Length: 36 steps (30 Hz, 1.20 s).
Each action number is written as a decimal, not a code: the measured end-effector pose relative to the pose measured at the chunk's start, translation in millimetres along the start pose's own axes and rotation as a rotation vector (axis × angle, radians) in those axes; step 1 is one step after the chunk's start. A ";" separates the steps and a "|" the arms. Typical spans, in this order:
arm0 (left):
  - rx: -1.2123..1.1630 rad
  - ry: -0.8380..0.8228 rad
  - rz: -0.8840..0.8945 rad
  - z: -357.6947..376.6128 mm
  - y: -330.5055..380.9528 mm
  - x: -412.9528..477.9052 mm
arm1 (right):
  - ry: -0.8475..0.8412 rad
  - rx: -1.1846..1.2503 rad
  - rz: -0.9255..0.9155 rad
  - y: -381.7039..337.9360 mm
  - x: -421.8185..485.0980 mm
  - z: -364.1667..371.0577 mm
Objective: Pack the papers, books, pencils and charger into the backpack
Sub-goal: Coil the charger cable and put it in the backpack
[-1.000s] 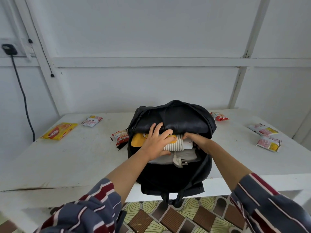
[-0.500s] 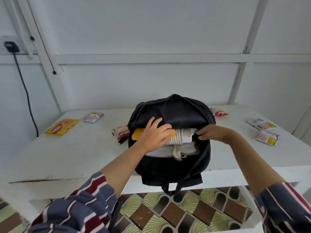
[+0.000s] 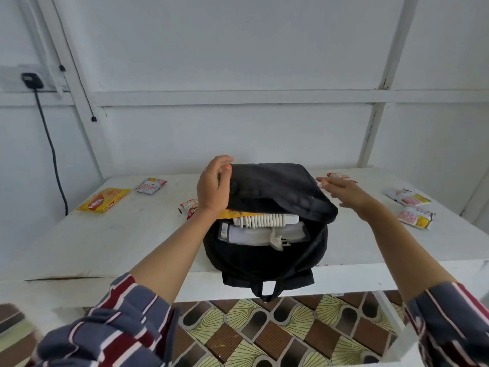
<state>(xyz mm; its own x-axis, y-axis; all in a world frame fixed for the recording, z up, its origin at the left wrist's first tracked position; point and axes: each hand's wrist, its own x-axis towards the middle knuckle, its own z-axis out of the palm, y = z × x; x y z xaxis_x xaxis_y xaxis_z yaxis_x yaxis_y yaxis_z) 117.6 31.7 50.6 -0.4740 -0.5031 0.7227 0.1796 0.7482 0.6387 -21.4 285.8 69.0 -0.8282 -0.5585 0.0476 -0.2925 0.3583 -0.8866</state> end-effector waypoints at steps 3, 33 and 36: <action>0.042 -0.249 -0.188 -9.3 -0.5 -5.1 | -0.102 -0.084 -0.038 9.9 1.2 7.8; 0.591 -0.458 -0.069 -104.9 -42.8 -29.9 | -0.199 -0.409 -0.353 -49.9 10.2 113.1; 0.631 -0.447 -0.121 -121.7 -59.0 -24.1 | -0.229 -0.411 -0.364 -64.9 18.5 141.8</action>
<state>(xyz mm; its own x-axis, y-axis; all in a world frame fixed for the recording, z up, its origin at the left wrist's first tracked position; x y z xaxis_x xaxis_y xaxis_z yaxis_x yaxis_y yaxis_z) 223.3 -52.9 27.7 -0.7854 -0.4750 0.3968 -0.3559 0.8711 0.3383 50.1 146.1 62.2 -0.5287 -0.8308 0.1741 -0.7373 0.3478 -0.5792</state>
